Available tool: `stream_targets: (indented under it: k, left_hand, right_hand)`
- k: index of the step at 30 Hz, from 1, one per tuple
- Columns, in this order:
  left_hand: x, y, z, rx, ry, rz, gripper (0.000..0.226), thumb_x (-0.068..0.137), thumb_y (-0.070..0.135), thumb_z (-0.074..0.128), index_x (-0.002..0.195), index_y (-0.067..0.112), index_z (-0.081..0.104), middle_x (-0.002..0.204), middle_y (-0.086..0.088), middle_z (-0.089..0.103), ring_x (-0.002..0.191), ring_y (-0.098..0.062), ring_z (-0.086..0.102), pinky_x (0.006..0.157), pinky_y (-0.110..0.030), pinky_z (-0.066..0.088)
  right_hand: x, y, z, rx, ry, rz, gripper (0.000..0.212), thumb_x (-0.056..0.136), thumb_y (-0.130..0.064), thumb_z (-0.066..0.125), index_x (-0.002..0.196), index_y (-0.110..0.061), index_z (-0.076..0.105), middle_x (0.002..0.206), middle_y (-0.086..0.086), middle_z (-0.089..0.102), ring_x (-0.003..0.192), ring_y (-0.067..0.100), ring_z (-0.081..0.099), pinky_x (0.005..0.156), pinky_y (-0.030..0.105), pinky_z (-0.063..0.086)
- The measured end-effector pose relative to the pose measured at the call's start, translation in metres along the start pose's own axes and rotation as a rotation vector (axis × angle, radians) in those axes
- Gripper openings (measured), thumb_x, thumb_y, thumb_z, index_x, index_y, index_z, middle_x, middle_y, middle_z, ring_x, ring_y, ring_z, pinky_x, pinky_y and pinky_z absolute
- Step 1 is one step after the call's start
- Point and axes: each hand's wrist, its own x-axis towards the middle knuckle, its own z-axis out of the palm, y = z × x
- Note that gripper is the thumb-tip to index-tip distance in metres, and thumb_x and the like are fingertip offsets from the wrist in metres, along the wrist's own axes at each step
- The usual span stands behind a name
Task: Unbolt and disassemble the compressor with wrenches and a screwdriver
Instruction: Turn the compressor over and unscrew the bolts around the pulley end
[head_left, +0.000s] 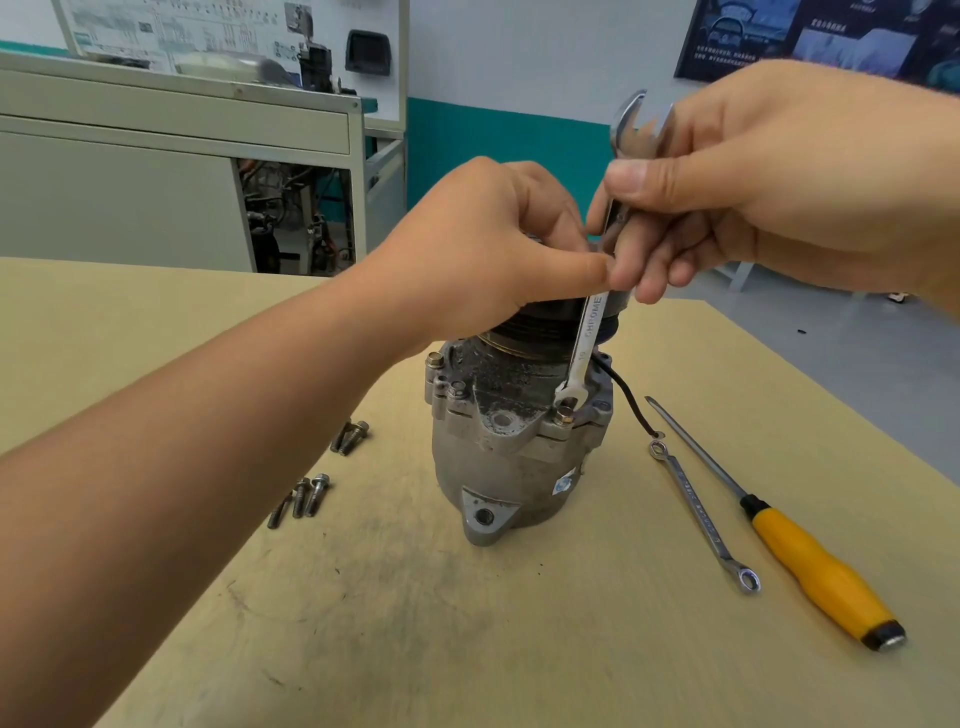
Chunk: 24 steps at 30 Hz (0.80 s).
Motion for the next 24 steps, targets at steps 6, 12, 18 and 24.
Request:
stream_targets:
  k: [6,12,18,24]
  left_hand:
    - [-0.0025,0.0024,0.0005,-0.026,0.010,0.009,0.021,0.076,0.022,0.076,0.059,0.017,0.066,0.088,0.011,0.058,0.077,0.005,0.054,0.075,-0.011,0.040]
    - [-0.0037,0.0021,-0.0002,-0.021,0.021,0.026,0.026,0.076,0.024,0.077,0.054,0.026,0.063,0.085,0.013,0.056,0.077,0.008,0.053,0.075,-0.009,0.039]
    - [-0.0051,0.0023,-0.0014,-0.013,0.021,0.024,0.021,0.075,0.024,0.076,0.058,0.022,0.066,0.086,0.014,0.055,0.077,0.008,0.053,0.072,-0.008,0.039]
    - [-0.0067,0.0033,-0.0008,0.001,0.030,0.038,0.017,0.073,0.024,0.075,0.059,0.019,0.067,0.085,0.015,0.055,0.079,0.005,0.055,0.075,-0.012,0.041]
  right_hand:
    - [0.0020,0.0013,0.0022,-0.023,0.015,-0.048,0.028,0.073,-0.039,0.055,0.062,-0.016,0.065,0.063,0.010,0.070,0.052,0.014,0.066,0.047,0.016,0.051]
    - [0.0016,0.0015,0.0033,-0.034,0.016,-0.089,0.027,0.075,-0.039,0.054,0.061,-0.018,0.064,0.063,0.010,0.070,0.052,0.015,0.066,0.047,0.016,0.050]
    - [0.0003,0.0020,0.0040,-0.046,0.015,-0.104,0.023,0.077,-0.037,0.053,0.071,-0.016,0.063,0.063,0.009,0.070,0.053,0.015,0.066,0.048,0.015,0.049]
    - [-0.0024,0.0010,0.0042,-0.046,-0.005,-0.110,0.026,0.077,-0.036,0.052,0.079,-0.012,0.059,0.064,0.008,0.070,0.054,0.015,0.067,0.050,0.016,0.050]
